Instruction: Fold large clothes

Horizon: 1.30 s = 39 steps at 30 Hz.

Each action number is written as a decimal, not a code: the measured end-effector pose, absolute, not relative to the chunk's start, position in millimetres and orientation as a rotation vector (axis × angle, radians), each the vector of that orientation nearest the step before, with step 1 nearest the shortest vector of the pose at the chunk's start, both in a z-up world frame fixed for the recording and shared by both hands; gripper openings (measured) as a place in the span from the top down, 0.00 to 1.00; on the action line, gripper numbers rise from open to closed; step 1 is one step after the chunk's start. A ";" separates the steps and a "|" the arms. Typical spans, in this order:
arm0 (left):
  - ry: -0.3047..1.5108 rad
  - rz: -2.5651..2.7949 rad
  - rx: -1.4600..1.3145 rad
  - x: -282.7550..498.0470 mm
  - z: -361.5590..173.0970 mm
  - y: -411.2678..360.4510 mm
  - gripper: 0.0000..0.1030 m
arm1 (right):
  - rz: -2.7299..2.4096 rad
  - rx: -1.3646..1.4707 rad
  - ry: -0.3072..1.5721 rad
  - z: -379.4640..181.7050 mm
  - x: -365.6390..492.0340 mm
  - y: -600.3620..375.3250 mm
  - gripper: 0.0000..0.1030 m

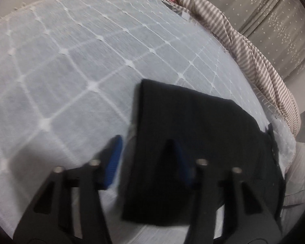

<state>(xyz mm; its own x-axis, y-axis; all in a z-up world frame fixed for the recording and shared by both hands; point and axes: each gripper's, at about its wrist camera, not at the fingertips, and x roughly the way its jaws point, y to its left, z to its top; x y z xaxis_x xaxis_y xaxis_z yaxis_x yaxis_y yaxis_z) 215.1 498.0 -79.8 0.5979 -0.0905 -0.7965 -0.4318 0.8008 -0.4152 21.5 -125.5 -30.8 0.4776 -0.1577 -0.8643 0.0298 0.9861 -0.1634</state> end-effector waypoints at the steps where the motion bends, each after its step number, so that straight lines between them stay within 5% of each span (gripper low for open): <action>1: 0.929 0.238 -0.595 224.7 -76.6 494.4 0.79 | -0.115 -0.138 1.063 -31.2 22.8 -124.5 0.26; 2: 0.914 0.256 -0.548 229.2 -71.1 490.6 0.90 | -0.117 -0.148 1.054 -31.5 24.9 -123.7 0.26; 10: 0.655 0.346 -0.355 252.4 11.9 484.6 0.90 | -0.154 -0.276 0.919 -26.5 28.6 -102.8 0.26; 12: 0.791 0.427 -0.227 276.9 -5.0 476.7 0.88 | -0.143 -0.324 0.903 -29.0 31.1 -94.2 0.26; 15: 1.240 0.583 -0.085 301.8 -69.7 475.2 0.84 | -0.126 -0.388 0.902 -34.7 34.2 -87.4 0.26; 18: 1.265 0.588 0.061 295.3 -83.1 464.9 0.85 | -0.129 -0.421 0.900 -36.1 33.4 -85.9 0.26; 21: 1.175 0.496 -0.176 276.3 -71.2 486.2 0.85 | -0.135 -0.420 0.898 -35.2 32.7 -88.2 0.26; 25: 0.915 0.440 -0.523 245.3 -54.2 532.7 0.50 | -0.128 -0.418 0.903 -35.3 26.3 -83.8 0.26; 35: 0.901 0.213 -0.582 278.5 -87.9 506.1 0.48 | -0.137 -0.470 0.895 -42.8 27.9 -74.9 0.26; 36: 0.899 0.246 -0.545 278.4 -87.0 504.9 0.50 | -0.140 -0.473 0.893 -43.6 28.3 -74.4 0.26; 37: 0.903 0.281 -0.496 278.5 -84.7 499.0 0.76 | -0.143 -0.476 0.891 -44.3 28.2 -73.7 0.26; 39: 0.870 0.337 -0.438 273.5 -69.7 490.9 0.87 | -0.147 -0.482 0.887 -44.9 27.4 -72.1 0.26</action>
<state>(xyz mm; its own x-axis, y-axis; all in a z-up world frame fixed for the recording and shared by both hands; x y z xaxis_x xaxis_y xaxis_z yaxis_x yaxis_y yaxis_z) 273.5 490.9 -69.7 0.6015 0.1062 -0.7918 -0.4552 0.8600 -0.2304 27.4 -72.1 -44.9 0.6300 -0.3183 -0.7084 -0.0733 0.8837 -0.4622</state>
